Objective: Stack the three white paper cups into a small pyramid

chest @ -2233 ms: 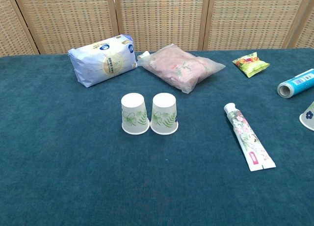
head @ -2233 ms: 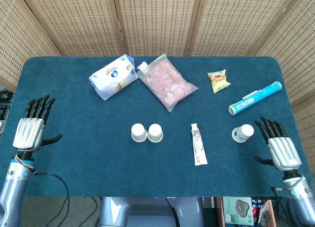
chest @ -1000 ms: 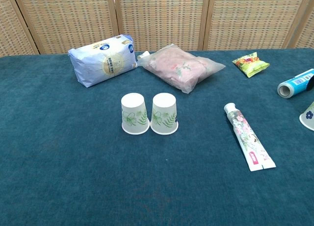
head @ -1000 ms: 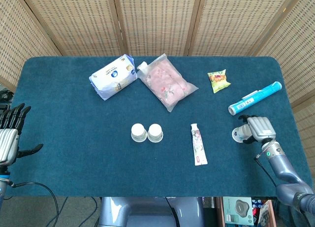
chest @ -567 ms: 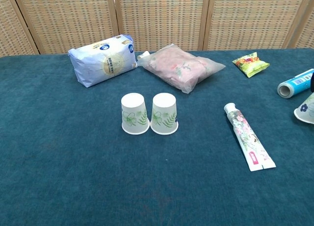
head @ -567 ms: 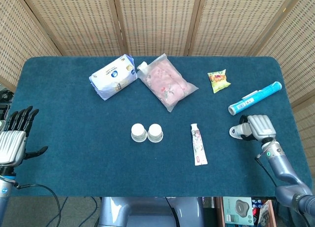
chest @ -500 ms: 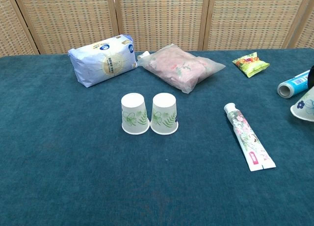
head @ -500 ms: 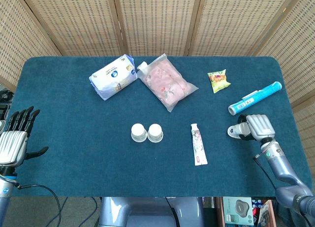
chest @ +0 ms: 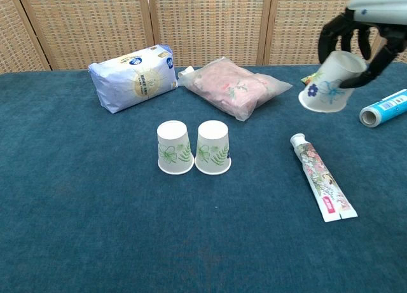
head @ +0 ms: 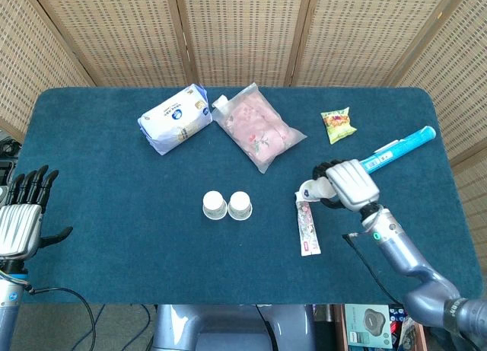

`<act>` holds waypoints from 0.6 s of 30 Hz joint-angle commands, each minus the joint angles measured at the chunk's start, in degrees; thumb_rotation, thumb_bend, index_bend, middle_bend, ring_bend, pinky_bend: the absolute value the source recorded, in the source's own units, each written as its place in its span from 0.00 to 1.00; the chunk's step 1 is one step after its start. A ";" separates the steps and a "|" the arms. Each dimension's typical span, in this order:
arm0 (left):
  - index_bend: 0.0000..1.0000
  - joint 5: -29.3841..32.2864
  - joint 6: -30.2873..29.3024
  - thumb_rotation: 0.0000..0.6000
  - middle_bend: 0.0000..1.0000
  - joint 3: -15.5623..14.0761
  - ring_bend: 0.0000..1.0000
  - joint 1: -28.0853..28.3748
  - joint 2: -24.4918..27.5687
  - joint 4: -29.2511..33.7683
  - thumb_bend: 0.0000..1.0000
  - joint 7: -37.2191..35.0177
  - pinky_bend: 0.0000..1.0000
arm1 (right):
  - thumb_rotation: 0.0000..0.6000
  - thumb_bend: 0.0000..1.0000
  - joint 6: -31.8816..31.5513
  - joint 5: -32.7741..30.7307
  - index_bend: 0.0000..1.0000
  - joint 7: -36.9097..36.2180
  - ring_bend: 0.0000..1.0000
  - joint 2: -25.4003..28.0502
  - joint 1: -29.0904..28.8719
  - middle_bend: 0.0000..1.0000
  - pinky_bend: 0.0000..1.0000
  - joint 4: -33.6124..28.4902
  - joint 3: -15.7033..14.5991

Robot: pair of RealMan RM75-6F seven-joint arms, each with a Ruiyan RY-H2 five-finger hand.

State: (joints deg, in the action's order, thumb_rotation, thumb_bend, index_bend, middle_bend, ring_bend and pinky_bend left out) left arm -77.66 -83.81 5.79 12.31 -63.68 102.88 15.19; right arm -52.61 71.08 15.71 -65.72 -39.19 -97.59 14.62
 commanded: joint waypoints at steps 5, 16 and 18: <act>0.00 1.31 1.67 1.00 0.00 0.59 0.00 0.33 0.75 -0.49 0.15 -1.68 0.00 | 1.00 0.45 1.71 -14.76 0.47 18.81 0.48 -7.50 -12.42 0.57 0.58 -4.49 3.84; 0.00 2.69 4.09 1.00 0.00 1.12 0.00 0.90 1.72 -1.02 0.15 -3.77 0.00 | 1.00 0.45 -3.21 -28.99 0.47 32.87 0.48 -14.99 -22.12 0.57 0.58 -5.80 2.29; 0.00 2.63 4.22 1.00 0.00 1.08 0.00 0.90 1.81 -1.02 0.16 -3.92 0.00 | 1.00 0.45 -3.81 -30.17 0.47 33.93 0.48 -16.10 -23.04 0.57 0.58 -5.13 1.58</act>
State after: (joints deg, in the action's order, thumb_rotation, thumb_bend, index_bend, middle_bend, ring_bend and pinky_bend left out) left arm -75.01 -79.63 6.89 13.21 -61.89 101.86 11.32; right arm -55.83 41.78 48.73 -80.93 -61.51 -103.14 16.90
